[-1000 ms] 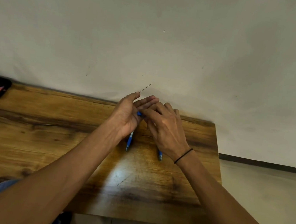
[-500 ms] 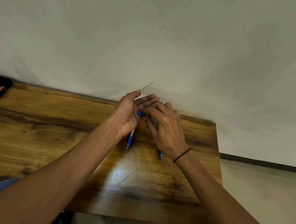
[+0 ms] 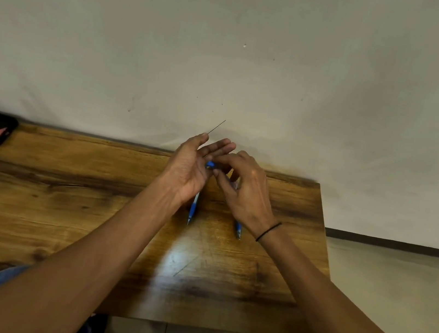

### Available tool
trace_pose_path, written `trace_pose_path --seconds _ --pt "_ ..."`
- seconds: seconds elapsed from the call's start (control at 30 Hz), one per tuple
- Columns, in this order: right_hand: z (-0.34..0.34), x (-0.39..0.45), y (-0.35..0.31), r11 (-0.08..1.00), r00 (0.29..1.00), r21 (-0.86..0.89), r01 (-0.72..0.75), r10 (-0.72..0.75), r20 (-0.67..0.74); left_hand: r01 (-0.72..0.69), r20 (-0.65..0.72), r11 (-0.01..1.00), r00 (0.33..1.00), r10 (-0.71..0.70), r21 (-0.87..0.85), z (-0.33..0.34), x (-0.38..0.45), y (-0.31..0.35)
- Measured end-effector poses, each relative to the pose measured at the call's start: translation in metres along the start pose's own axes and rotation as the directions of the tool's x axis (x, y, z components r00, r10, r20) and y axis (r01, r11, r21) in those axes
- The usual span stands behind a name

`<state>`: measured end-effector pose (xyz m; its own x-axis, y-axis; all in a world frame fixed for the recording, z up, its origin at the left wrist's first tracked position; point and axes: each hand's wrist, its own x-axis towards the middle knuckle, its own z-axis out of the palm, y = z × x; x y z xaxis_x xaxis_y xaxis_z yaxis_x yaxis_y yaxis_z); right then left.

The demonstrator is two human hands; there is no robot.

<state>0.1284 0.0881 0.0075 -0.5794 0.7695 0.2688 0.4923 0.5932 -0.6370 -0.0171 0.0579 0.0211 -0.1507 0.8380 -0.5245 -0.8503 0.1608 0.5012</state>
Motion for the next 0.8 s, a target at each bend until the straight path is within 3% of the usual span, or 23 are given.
trace_pose_path --seconds 0.17,0.3,0.47,0.8 --pt "-0.003 0.003 -0.002 0.933 0.987 0.35 -0.087 0.127 -0.095 -0.037 -0.15 0.995 0.987 0.05 0.088 -0.003 0.005 -0.014" --pt "0.002 0.002 -0.007 0.875 0.977 0.473 -0.104 0.178 -0.116 -0.01 -0.208 0.984 0.977 0.048 0.177 0.002 0.005 -0.031" --pt "0.008 -0.002 -0.014 0.901 0.99 0.43 -0.061 0.109 -0.088 -0.048 -0.263 0.959 0.957 0.124 0.278 0.004 0.003 -0.038" --pt "0.006 -0.003 -0.013 0.98 0.995 0.197 0.04 -0.022 -0.097 0.005 -0.192 0.988 0.981 0.025 0.152 -0.001 0.001 -0.032"
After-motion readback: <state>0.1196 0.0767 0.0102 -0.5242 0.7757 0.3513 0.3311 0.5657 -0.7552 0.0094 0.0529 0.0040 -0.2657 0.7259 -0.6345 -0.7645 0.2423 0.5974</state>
